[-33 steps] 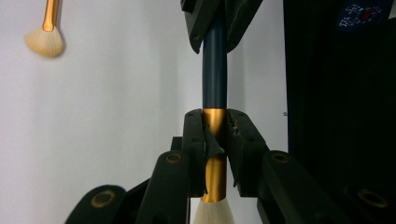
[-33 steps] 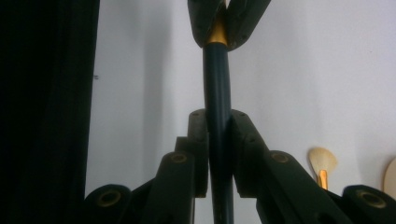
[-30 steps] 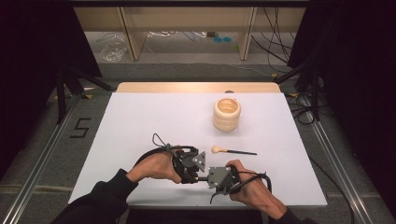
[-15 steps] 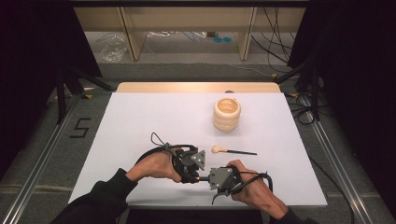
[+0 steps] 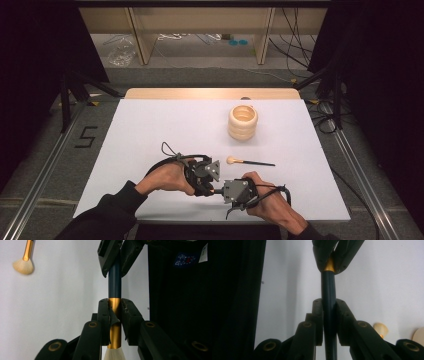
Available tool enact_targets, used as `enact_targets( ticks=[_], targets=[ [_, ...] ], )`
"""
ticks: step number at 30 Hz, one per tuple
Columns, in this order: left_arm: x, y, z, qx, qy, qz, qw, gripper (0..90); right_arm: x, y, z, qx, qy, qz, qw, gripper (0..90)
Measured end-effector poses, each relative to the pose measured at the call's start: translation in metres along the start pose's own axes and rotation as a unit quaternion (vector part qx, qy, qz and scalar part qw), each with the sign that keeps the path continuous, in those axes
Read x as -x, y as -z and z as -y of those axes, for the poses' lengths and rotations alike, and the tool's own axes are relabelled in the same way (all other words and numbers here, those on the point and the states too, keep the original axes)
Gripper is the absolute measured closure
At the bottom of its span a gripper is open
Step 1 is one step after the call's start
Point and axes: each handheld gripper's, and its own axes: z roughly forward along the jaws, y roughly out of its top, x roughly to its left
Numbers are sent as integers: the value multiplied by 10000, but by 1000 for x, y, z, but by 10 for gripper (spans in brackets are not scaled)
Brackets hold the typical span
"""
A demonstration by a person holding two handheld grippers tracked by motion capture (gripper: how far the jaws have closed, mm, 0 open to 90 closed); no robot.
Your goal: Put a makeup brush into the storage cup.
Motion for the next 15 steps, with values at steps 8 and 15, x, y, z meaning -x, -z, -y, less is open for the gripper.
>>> enact_targets(
  ticks=[8,15],
  targets=[
    [-3,2,1,20,-109,-19,9999,767,2,3,1,-10,169,139,9998,803],
    [-7,-1,5,136,-128,-21,9998,693,1,4,1,-29,325,165,9993,803]
  ],
)
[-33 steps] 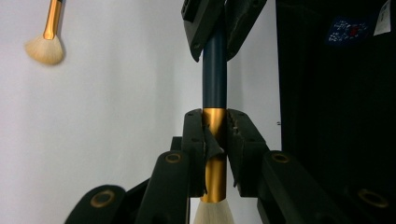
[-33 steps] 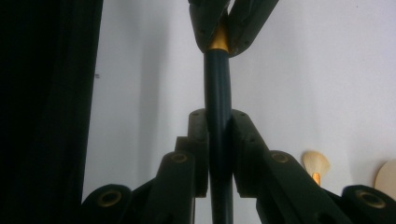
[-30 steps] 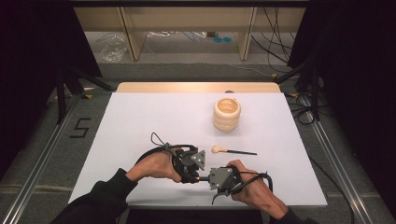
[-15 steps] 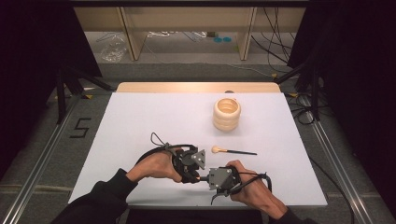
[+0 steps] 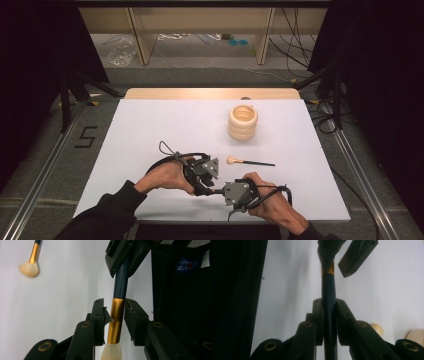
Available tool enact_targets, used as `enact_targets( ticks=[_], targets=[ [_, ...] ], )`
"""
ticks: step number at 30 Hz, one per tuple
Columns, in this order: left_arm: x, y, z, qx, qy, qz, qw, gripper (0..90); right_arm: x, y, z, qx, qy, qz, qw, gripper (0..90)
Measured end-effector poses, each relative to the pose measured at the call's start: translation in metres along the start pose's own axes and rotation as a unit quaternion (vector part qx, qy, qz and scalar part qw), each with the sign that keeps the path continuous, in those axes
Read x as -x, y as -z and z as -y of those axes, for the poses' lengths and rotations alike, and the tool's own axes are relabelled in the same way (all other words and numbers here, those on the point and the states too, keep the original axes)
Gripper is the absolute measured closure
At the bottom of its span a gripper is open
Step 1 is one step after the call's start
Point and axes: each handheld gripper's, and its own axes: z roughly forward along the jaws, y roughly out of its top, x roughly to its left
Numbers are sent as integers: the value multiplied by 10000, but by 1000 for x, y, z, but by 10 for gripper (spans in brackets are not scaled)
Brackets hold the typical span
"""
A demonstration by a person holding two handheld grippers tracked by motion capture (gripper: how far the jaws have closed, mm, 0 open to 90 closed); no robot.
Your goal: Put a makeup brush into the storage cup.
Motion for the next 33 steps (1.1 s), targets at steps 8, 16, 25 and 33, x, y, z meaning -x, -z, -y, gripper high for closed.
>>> enact_targets(
  ticks=[8,16,25,33],
  targets=[
    [0,-1,3,19,-113,27,9999,636,-2,4,0,15,-224,9,9997,804],
    [-3,1,9,-29,-112,-80,9999,638,2,7,1,63,-153,112,9998,803],
    [-4,-2,12,-133,-183,-39,9997,716,3,10,1,89,-144,89,9998,803],
    [2,2,8,-242,-156,-48,9996,769,0,8,1,26,-278,97,9996,801]
  ],
)
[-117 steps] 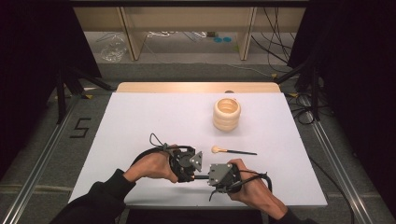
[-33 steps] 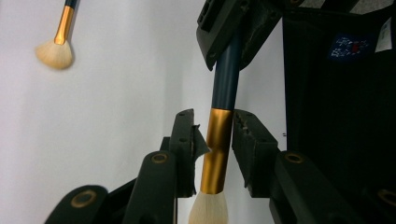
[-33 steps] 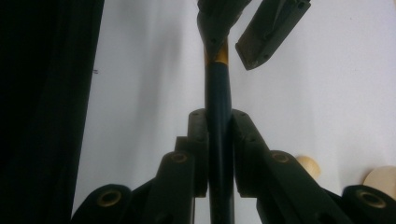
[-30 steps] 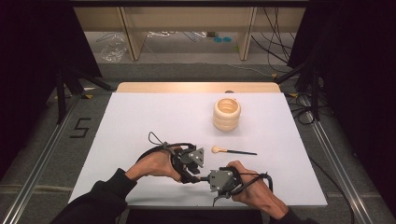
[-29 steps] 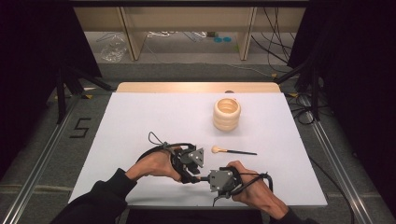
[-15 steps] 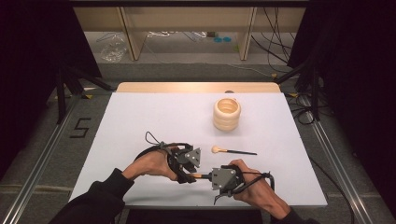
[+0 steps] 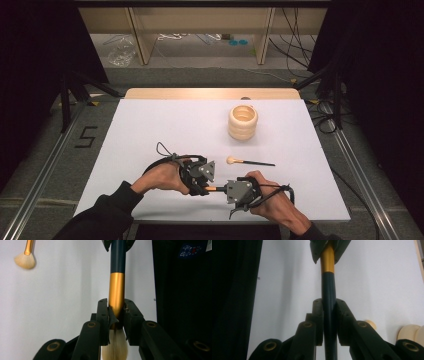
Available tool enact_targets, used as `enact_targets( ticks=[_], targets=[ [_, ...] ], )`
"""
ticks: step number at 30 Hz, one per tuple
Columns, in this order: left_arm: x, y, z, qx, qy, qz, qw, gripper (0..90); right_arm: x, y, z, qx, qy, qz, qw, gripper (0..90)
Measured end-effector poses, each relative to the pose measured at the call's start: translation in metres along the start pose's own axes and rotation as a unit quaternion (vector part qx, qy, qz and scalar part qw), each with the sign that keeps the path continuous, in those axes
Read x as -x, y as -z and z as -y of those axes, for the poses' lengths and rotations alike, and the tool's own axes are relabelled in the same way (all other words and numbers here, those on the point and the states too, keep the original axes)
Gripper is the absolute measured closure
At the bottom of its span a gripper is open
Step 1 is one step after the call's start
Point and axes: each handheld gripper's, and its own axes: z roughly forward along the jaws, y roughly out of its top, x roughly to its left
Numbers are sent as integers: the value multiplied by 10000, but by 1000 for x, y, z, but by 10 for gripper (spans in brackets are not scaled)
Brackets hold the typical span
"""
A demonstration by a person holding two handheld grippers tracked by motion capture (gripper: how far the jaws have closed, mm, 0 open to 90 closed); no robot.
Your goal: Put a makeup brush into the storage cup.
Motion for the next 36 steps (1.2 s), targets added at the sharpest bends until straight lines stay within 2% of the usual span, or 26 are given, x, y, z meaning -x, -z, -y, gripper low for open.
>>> enact_targets(
  ticks=[2,3,5,10,11,12,13,15,16,17,20,21,22,24,25,33,36],
  targets=[
    [1,0,-1,-7,44,-9,10000,771,0,0,-1,-38,39,65,10000,799],
    [1,1,-1,11,72,4,10000,771,0,0,-1,-45,65,25,10000,798],
    [1,1,-2,34,99,25,9999,772,1,-1,-1,-42,210,102,9997,796],
    [2,1,-5,64,147,59,9999,773,0,-1,-4,-78,317,41,9995,792],
    [3,1,-6,87,164,46,9998,773,0,-2,-4,-73,356,199,9991,791],
    [3,1,-6,91,166,51,9998,773,0,-3,-5,-51,438,173,9989,791],
    [3,1,-7,75,161,54,9998,773,-2,-2,-5,-122,356,211,9991,791],
    [3,0,-8,69,183,67,9998,773,-1,-3,-6,-100,492,216,9985,791],
    [3,0,-8,78,191,67,9998,774,-1,-4,-6,-119,502,215,9984,791],
    [3,0,-8,94,212,66,9997,774,-4,-3,-6,-191,350,219,9990,791],
    [3,-1,-9,126,254,83,9996,774,-2,-4,-7,-204,533,226,9981,792],
    [5,-2,-10,239,386,85,9989,775,-2,-5,-7,-214,548,248,9980,792],
    [5,-2,-11,211,371,85,9991,775,-6,-5,-6,-291,336,229,9988,792],
    [5,-1,-12,242,399,112,9988,775,-5,-6,-6,-287,413,187,9986,792],
    [6,-2,-12,280,437,110,9986,775,-3,-7,-6,-244,572,202,9979,792],
    [6,-2,-13,365,564,148,9976,773,-2,-7,-6,-290,626,227,9974,793],
    [6,-2,-13,341,549,155,9978,771,-3,-8,-6,-344,603,286,9972,794]
  ],
)
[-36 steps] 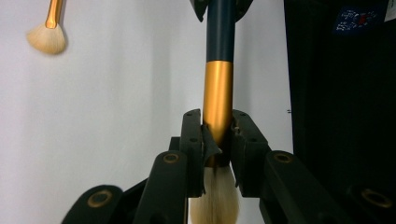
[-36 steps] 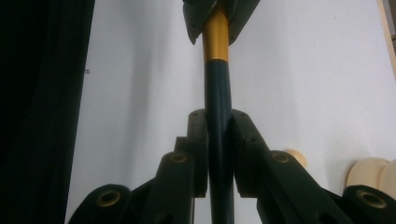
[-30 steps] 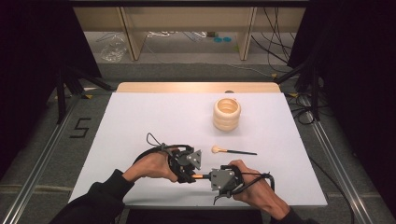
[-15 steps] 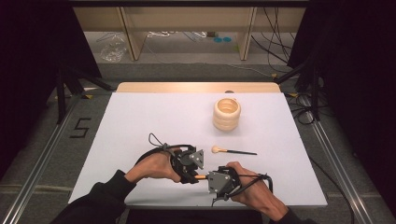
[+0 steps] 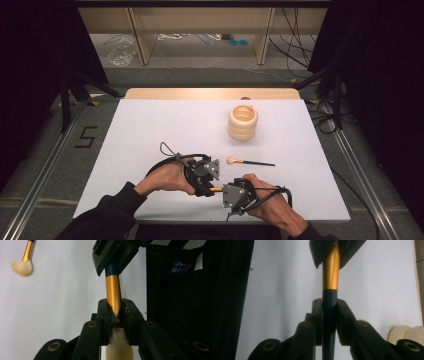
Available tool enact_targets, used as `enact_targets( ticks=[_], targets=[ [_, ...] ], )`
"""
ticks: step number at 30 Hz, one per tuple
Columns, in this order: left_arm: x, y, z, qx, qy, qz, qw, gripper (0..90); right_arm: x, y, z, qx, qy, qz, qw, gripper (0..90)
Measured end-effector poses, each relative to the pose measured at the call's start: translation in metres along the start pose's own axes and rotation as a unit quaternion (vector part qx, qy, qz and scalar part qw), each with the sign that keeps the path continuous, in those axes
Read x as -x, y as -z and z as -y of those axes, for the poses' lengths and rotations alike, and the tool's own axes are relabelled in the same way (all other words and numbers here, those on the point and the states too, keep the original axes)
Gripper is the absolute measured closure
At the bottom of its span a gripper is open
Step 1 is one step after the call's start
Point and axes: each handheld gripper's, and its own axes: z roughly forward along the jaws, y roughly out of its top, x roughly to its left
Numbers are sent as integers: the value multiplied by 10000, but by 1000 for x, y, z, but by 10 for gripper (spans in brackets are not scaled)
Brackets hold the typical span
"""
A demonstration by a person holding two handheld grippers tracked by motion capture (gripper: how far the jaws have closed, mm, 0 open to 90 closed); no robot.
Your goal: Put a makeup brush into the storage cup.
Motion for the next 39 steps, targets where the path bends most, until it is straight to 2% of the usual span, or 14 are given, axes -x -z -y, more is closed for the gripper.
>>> enact_targets(
  ticks=[1,2,9,15,18,19,21,22,24,30,32,33,36,39],
  targets=[
    [0,0,0,-17,-13,-8,10000,769,0,-1,0,24,41,-63,10000,794],
    [0,0,0,-33,-29,-16,10000,768,-3,0,0,-88,-192,-58,9998,794],
    [-2,1,-1,-72,-93,11,9999,755,-4,-3,0,-107,-230,-87,9996,794],
    [-3,6,-1,153,68,-51,9998,692,-2,-2,2,-97,-296,-18,9995,795],
    [-4,12,-1,257,-64,-130,9996,636,0,0,5,-116,-408,6,9991,795],
    [-4,14,-1,326,-43,-163,9993,615,4,1,6,-39,-200,77,9998,795],
    [-5,18,-2,479,9,-295,9984,582,3,3,8,-79,-490,49,9988,795],
    [-5,20,-2,552,30,-376,9978,564,7,4,9,-37,-298,123,9995,795],
    [-3,24,-2,775,177,-508,9955,522,8,4,12,1,-389,130,9992,795],
    [-3,41,4,1033,142,-825,9911,449,13,8,21,21,-690,81,9976,795],
    [-3,46,8,1165,225,-960,9883,412,13,9,23,44,-805,135,9967,795],
    [-4,48,10,1217,278,-1014,9870,387,16,9,26,36,-683,163,9975,795],
    [-6,54,20,1513,503,-1130,9807,358,19,10,33,33,-889,248,9957,795],
    [-7,57,30,1563,564,-1294,9776,348,24,12,40,69,-999,319,9945,795]
  ],
)
